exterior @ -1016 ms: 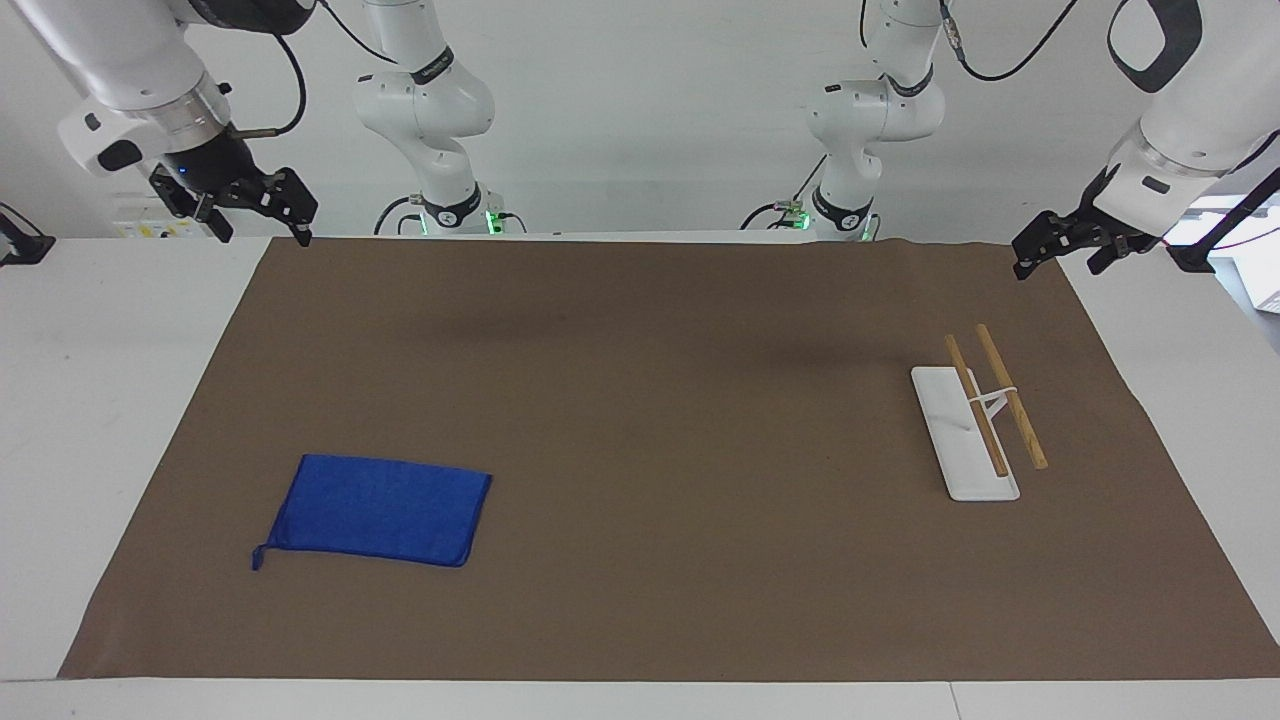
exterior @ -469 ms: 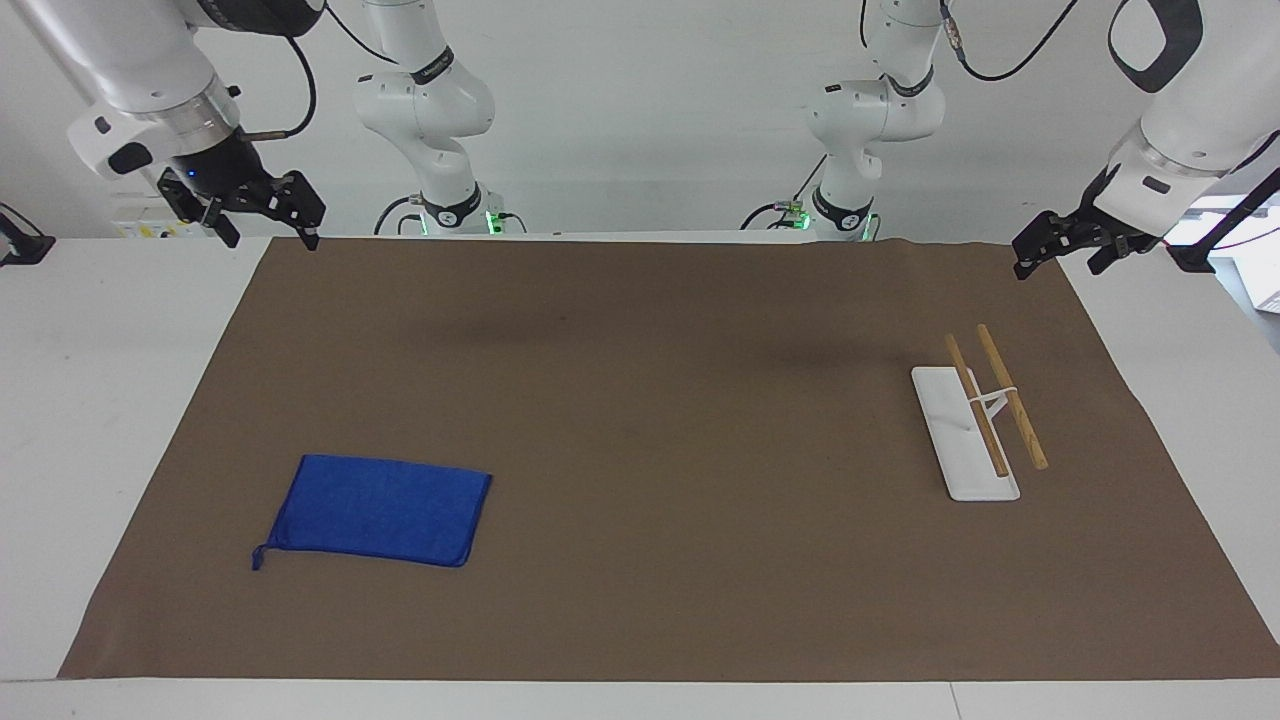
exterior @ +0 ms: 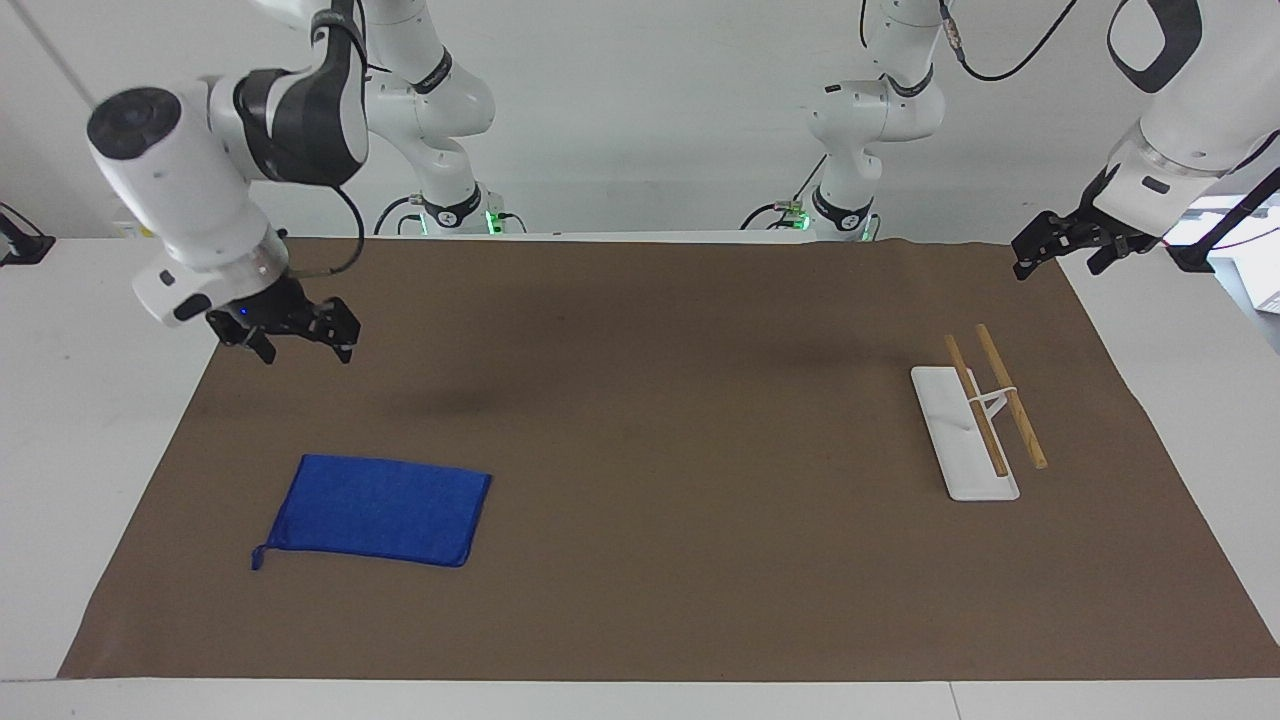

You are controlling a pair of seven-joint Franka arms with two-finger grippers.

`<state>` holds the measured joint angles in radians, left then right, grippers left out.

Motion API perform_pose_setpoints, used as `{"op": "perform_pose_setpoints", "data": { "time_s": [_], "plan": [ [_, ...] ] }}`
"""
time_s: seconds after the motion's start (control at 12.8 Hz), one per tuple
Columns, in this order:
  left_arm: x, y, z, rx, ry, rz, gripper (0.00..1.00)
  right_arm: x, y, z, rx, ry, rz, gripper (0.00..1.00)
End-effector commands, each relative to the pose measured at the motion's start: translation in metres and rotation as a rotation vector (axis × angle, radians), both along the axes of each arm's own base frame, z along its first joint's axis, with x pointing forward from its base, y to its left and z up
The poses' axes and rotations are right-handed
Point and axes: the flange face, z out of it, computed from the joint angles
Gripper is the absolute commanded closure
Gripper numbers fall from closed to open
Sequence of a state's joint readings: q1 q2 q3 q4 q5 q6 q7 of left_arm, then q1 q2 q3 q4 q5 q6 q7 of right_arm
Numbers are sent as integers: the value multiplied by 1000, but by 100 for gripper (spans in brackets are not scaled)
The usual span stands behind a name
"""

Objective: Right arm passes towel to left arm to hang

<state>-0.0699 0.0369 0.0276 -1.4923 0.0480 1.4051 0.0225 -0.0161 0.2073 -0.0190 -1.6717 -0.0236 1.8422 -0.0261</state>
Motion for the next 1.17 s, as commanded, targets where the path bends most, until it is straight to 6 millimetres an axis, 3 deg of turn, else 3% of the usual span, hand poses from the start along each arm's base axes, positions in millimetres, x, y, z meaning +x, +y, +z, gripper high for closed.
{"op": "perform_pose_setpoints", "data": {
  "time_s": [0.0,0.23,0.55,0.78,1.09],
  "plan": [
    [-8,3,1,2,9,-11,0,23,8,-51,9,5,-12,0],
    [-8,3,2,2,7,-11,0,17,4,-115,10,0,-10,0],
    [-8,3,2,2,7,-11,0,20,1,-166,10,-23,18,5],
    [-8,3,1,2,9,-11,0,21,0,-175,9,-47,32,12],
    [-8,3,2,2,7,-11,0,22,2,-185,11,-58,27,13]
  ]
}}
